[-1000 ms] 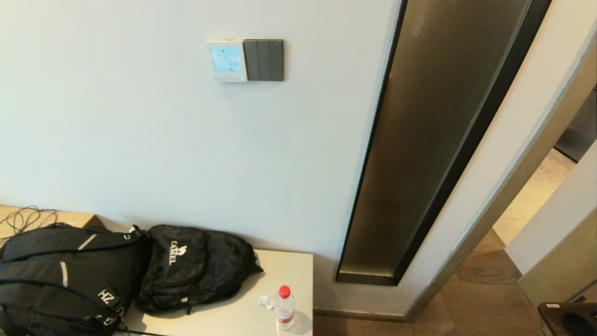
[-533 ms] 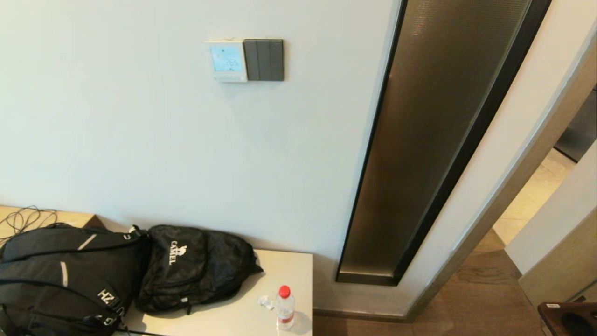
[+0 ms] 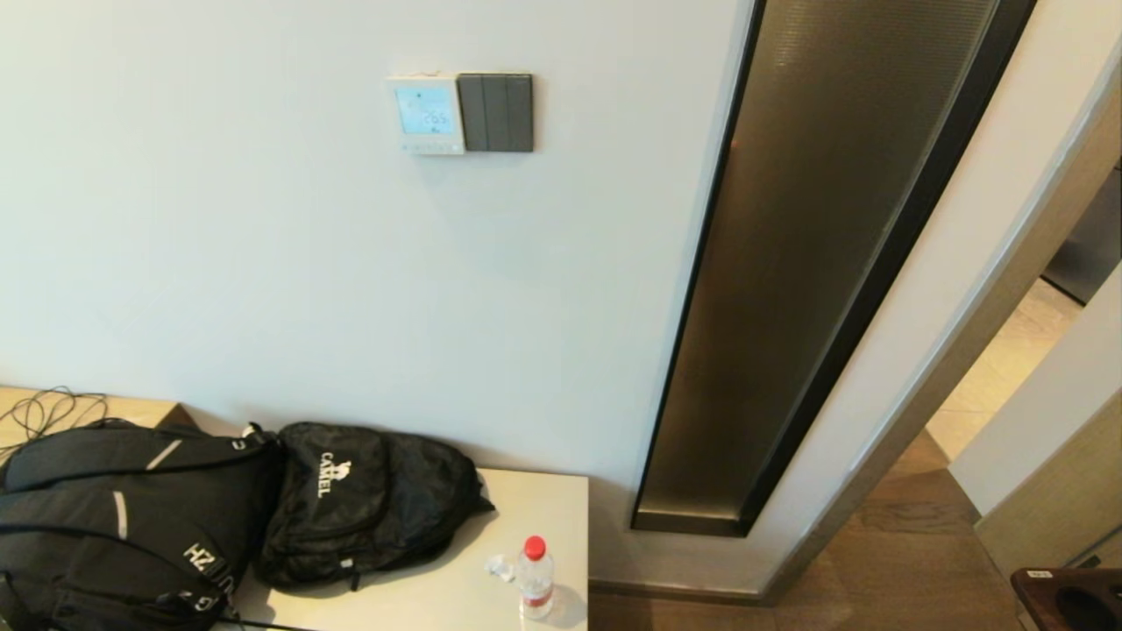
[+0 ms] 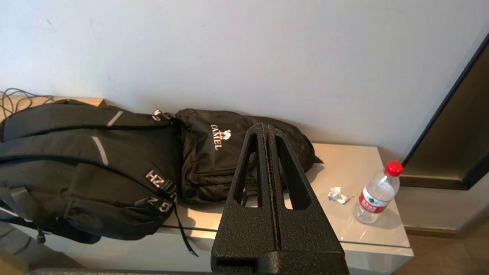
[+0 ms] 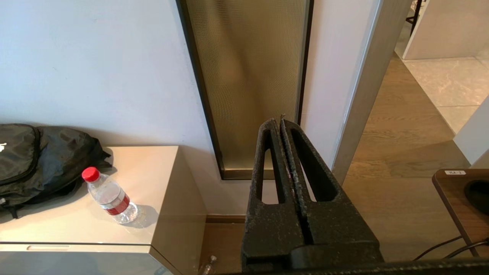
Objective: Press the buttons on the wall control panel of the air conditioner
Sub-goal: Turn off the central air conditioner
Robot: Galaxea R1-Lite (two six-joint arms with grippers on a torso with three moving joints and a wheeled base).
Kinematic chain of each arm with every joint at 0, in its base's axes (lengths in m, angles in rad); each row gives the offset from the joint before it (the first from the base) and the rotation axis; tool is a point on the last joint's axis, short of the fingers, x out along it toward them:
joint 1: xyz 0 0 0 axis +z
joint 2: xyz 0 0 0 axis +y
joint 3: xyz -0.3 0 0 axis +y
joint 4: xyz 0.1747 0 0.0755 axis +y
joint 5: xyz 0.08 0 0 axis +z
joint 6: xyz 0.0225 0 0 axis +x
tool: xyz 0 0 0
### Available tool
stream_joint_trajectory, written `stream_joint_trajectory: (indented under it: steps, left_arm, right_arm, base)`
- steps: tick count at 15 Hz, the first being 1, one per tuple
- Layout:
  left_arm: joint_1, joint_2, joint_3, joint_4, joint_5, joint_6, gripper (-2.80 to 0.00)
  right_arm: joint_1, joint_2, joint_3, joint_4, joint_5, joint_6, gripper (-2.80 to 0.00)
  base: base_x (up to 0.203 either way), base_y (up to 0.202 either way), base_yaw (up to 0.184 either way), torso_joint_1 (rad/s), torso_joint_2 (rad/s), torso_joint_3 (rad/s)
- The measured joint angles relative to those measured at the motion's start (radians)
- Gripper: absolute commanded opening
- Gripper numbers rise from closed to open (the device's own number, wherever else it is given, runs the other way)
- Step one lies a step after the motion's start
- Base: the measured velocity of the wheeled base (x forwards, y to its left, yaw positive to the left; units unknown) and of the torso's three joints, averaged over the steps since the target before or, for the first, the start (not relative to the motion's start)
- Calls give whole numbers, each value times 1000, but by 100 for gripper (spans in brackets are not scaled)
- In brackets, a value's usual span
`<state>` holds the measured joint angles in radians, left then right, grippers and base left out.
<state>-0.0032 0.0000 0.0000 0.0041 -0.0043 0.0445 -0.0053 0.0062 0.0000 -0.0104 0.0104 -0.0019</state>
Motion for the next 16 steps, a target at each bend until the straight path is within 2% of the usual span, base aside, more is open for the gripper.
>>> stream_joint_trajectory:
  steps: [16]
  left_arm:
    - [0,0,0,-3,-5,-9,-280]
  right_arm:
    - [-1,0,0,0,0,1,-280]
  base:
    - [0,0,0,0,0,0]
